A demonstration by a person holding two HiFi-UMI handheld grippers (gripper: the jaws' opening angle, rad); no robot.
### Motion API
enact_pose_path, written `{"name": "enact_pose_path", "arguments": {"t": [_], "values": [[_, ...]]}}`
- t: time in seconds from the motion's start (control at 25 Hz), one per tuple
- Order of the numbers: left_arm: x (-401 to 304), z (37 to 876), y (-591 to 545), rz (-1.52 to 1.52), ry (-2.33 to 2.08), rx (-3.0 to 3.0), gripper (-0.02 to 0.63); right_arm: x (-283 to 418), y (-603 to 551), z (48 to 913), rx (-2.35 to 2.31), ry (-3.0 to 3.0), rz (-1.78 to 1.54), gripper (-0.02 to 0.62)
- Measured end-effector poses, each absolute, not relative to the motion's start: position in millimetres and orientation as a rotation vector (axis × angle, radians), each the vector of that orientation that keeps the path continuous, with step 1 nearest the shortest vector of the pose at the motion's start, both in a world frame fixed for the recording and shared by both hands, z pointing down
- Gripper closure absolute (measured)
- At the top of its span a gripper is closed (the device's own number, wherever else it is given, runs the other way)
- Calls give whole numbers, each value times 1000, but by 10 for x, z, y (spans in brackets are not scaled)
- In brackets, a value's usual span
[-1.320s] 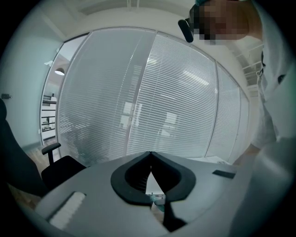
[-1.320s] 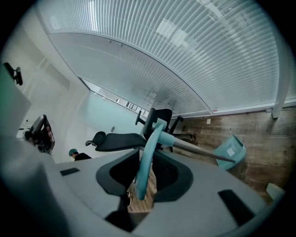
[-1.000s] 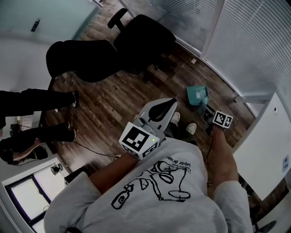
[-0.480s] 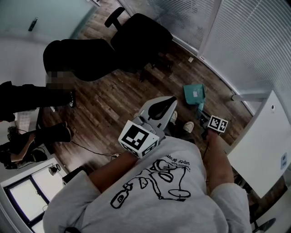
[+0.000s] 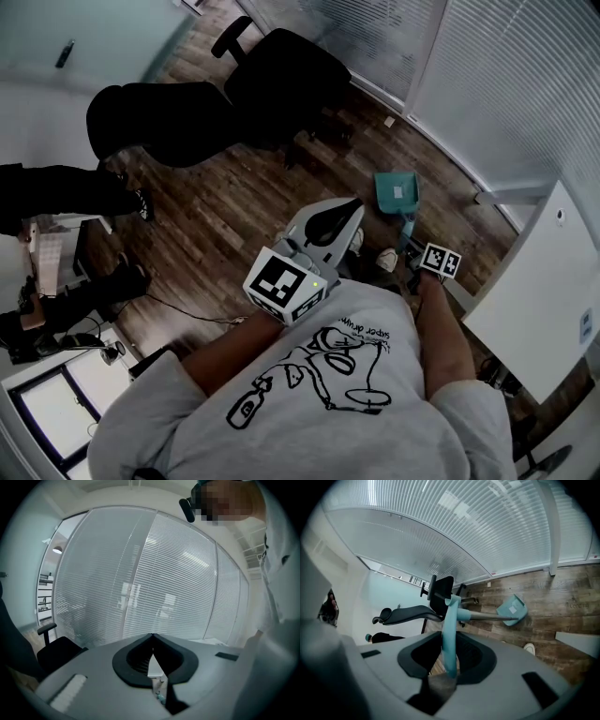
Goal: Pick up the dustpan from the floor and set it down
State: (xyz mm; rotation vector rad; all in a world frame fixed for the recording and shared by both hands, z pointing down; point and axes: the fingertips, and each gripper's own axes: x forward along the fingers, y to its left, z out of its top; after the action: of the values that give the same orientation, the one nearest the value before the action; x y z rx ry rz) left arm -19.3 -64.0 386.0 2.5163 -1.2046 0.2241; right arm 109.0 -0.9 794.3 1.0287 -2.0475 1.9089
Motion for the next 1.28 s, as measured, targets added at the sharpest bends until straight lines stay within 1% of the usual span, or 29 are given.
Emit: {"name": "enact_pose_path", "arguments": {"t": [0.52,0.72,1.0,1.28], "values": [[-206,3910,-579,235,-1187,2520,604,1149,317,8090,1058,-1931,1933,511],[-188,3901,-582,223,-1177,2530,604,1197,271,8036,1088,-1957,1909,472],[-130,3907,-599,216,-1156,2541,604,1329,273,7986,1112,-1946,1830,440],[-74,3898,-606,217,-1132,2553,604,1414,438,8069,1102,-1873,1819,417]]}}
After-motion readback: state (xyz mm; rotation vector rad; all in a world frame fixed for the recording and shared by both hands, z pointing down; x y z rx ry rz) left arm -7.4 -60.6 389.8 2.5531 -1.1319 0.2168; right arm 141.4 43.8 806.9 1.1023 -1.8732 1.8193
